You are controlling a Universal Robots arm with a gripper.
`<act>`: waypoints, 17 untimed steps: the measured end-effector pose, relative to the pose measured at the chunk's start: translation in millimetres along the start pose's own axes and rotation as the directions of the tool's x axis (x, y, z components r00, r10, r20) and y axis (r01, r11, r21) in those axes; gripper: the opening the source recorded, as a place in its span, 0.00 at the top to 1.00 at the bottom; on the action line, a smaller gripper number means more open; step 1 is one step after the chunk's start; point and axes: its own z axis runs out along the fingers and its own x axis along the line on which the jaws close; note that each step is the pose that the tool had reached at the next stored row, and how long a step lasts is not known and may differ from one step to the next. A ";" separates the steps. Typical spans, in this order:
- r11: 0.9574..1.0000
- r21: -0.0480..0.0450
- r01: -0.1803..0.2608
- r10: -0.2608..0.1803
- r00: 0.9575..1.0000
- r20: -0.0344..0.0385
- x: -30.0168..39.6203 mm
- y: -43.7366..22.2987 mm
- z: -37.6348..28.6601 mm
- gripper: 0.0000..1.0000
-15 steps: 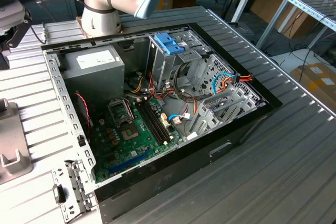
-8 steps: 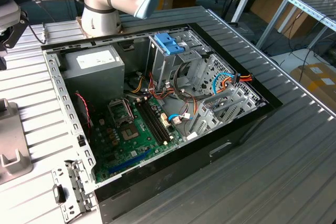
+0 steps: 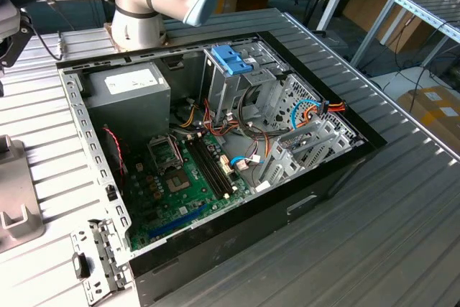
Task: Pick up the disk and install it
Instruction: 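Reach for the disk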
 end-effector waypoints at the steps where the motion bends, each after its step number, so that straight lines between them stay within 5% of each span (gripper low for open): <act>1: 1.000 0.000 0.000 0.000 1.000 0.000 0.8 -0.1 0.0 0.90; 17: 1.000 0.000 0.000 0.000 1.000 0.000 10.5 -0.8 -0.3 0.90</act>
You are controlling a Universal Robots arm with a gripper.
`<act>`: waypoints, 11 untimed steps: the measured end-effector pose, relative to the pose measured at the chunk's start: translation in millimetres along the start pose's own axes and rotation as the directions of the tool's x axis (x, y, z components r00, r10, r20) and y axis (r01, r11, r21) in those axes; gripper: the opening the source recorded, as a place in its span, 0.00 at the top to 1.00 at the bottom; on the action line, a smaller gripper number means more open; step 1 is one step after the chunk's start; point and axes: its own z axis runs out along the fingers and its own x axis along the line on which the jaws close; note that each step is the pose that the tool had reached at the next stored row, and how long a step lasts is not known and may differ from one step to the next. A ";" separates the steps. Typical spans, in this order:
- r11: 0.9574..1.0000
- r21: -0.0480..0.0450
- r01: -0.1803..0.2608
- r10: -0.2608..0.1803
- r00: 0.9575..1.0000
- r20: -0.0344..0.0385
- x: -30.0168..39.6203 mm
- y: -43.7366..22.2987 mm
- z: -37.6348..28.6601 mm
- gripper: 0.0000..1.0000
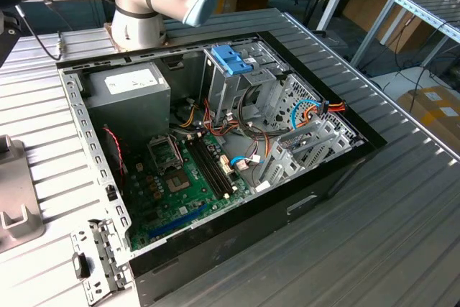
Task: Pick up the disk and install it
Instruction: 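Reach for the disk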
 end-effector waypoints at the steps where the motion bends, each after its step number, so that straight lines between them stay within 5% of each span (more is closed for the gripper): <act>1: 1.000 0.000 0.000 0.000 1.000 0.000 0.9 -0.1 0.0 0.90; 11: 1.000 0.000 0.000 0.000 1.000 0.000 7.9 -0.6 -0.1 0.90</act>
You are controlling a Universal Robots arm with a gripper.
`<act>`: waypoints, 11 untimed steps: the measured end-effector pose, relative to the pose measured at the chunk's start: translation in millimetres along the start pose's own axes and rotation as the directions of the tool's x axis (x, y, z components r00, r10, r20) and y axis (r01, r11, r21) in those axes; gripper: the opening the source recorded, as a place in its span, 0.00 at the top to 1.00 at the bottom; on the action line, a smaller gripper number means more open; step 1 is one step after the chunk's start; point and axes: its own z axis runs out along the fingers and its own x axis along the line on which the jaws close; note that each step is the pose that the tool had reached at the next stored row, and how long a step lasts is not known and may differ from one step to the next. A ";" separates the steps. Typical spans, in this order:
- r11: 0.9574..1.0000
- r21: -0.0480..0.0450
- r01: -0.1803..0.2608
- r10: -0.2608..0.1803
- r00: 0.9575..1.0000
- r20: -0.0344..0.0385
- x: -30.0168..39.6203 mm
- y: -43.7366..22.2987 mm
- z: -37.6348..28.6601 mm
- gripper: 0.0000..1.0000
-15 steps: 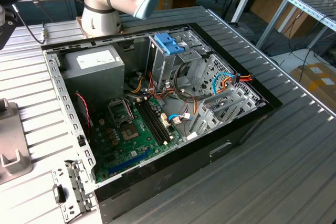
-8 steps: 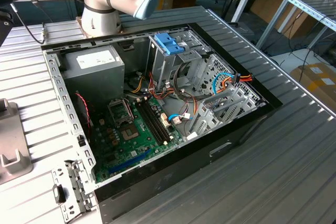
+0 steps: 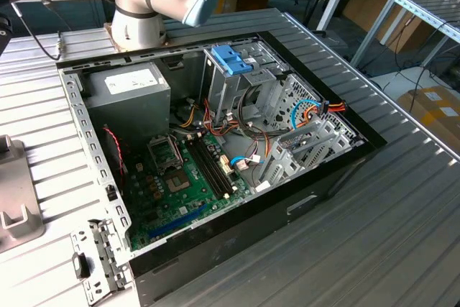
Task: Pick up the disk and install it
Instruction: 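Reach for the disk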
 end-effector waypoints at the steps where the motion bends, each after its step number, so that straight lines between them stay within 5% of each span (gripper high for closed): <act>1: 1.000 0.000 0.000 0.000 1.000 0.000 0.9 -0.1 0.0 0.90; 11: 1.000 0.000 0.000 0.000 1.000 0.000 6.3 -0.5 -0.1 0.90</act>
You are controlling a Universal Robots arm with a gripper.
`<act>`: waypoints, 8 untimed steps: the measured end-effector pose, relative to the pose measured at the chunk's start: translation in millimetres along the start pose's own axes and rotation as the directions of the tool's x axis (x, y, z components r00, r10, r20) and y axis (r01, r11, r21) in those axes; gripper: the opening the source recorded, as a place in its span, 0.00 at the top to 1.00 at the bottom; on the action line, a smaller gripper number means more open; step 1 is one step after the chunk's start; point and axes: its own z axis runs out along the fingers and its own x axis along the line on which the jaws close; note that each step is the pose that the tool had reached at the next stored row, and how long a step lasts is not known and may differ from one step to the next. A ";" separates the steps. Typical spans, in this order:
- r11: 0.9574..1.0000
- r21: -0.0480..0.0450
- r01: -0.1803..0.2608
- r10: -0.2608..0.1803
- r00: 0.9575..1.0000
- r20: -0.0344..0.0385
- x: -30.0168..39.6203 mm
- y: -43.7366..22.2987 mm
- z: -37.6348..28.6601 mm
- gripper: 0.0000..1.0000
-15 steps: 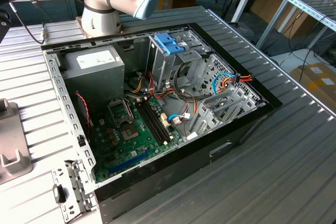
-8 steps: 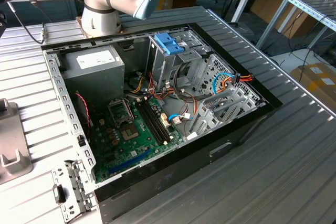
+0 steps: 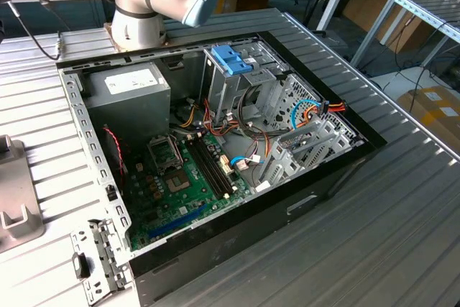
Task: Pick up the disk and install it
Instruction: 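Reach for the disk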
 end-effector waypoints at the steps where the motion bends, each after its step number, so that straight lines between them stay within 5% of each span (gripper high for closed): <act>1: 1.000 0.000 0.000 0.000 1.000 0.000 0.9 -0.1 0.0 0.90; 8: 1.000 0.000 0.000 0.000 1.000 0.000 4.3 -0.3 -0.1 0.90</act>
